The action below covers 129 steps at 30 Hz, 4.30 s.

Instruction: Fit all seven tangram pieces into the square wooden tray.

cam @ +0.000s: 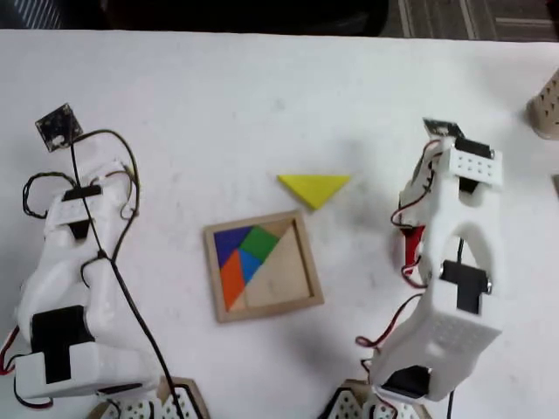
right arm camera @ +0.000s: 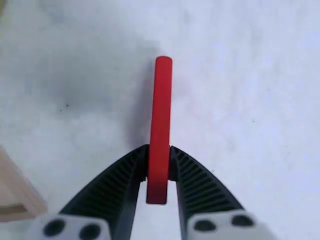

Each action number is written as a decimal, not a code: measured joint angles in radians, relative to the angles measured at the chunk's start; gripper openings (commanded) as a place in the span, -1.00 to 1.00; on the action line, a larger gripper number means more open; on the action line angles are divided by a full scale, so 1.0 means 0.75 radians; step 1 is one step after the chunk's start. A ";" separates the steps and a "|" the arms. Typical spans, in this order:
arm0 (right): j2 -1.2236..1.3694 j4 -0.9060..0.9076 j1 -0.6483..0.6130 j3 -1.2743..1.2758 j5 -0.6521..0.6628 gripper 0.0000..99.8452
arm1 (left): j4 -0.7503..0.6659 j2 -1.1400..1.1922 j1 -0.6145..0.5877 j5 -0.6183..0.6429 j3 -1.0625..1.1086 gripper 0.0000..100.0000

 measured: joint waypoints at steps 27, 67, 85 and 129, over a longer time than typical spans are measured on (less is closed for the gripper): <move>-0.098 -0.084 -0.886 0.151 -0.405 -0.96 | 0.000 0.000 0.000 0.000 0.000 -0.83; -0.524 -0.010 -0.734 0.331 -0.182 -0.89 | 0.086 -0.004 0.049 0.002 0.000 -0.84; -0.579 -0.376 -0.143 0.761 -0.121 -0.97 | 0.166 -0.485 0.912 0.004 0.288 -0.84; -0.581 -0.597 -0.104 0.845 -0.113 -0.96 | -0.043 -0.256 0.419 0.012 0.190 -0.84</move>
